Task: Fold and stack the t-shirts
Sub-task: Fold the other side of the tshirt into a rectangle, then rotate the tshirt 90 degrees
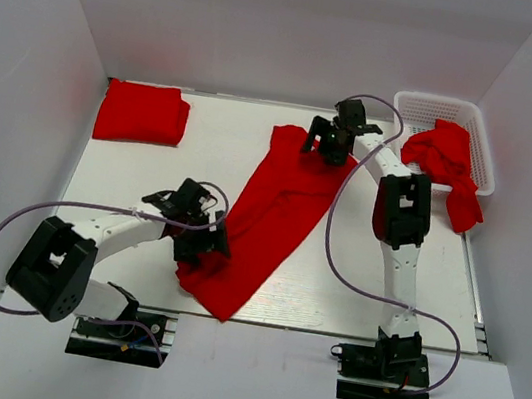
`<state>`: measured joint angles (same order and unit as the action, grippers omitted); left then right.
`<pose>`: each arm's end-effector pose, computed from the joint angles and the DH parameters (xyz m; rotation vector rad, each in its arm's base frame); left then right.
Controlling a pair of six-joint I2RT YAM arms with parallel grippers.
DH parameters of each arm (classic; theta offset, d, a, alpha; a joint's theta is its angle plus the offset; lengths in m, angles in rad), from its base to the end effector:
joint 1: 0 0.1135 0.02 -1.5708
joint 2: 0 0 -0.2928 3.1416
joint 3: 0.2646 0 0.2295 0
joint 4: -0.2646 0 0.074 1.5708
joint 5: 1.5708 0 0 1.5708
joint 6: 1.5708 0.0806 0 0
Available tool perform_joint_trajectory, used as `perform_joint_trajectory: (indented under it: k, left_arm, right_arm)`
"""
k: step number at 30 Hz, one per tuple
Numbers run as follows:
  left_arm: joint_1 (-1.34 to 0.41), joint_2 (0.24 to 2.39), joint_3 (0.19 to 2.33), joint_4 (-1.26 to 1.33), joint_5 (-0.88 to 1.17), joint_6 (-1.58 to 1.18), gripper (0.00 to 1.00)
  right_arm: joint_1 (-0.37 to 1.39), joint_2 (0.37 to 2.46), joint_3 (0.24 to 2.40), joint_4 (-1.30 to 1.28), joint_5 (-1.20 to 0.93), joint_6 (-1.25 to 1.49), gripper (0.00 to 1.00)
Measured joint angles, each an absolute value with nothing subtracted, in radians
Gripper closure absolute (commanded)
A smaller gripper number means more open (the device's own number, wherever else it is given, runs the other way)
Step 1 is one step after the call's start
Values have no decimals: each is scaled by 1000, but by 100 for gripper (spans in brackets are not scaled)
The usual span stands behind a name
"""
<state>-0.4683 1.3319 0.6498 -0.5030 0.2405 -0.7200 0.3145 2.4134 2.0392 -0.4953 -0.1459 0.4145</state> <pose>0.1857 -0.1154 0.1638 -0.2955 2.8799 -0.6062 0.5345 0.1862 0.1658 0.0580 2.4919 0.4950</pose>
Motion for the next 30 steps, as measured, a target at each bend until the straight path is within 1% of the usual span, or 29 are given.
perform_joint_trajectory:
  k: [4, 7, 12, 15, 19, 21, 25, 28, 30]
  left_arm:
    - [-582, 1406, 735, -682, 280, -728, 0]
    - [-666, 1450, 816, -762, 324, -690, 0]
    - [-723, 1468, 1048, -903, 311, -603, 0]
    - [-724, 1475, 1224, -952, 231, -564, 0]
    - [-716, 1494, 1402, -997, 84, -539, 0]
    - [-709, 1495, 1436, -1011, 11, -539, 0]
    - [-697, 1505, 1447, -1018, -131, -540, 0]
    - [-685, 1544, 1458, -984, -197, -508, 0]
    - [-679, 1588, 1470, -931, -218, -467, 0]
  right_arm:
    - [315, 2474, 2101, -400, -237, 419, 10]
    - [315, 2527, 2166, -343, -293, 421, 10]
    - [316, 2519, 2148, -317, -294, 371, 10]
    - [321, 2447, 2055, -329, -257, 329, 10]
    - [328, 2353, 2008, -411, -186, 282, 10]
    - [335, 2291, 1987, -440, -141, 268, 10]
    - [357, 2129, 1880, -475, -64, 267, 10]
    - [393, 2020, 1744, -476, -37, 299, 10]
    - [421, 1983, 1655, -464, -32, 324, 10]
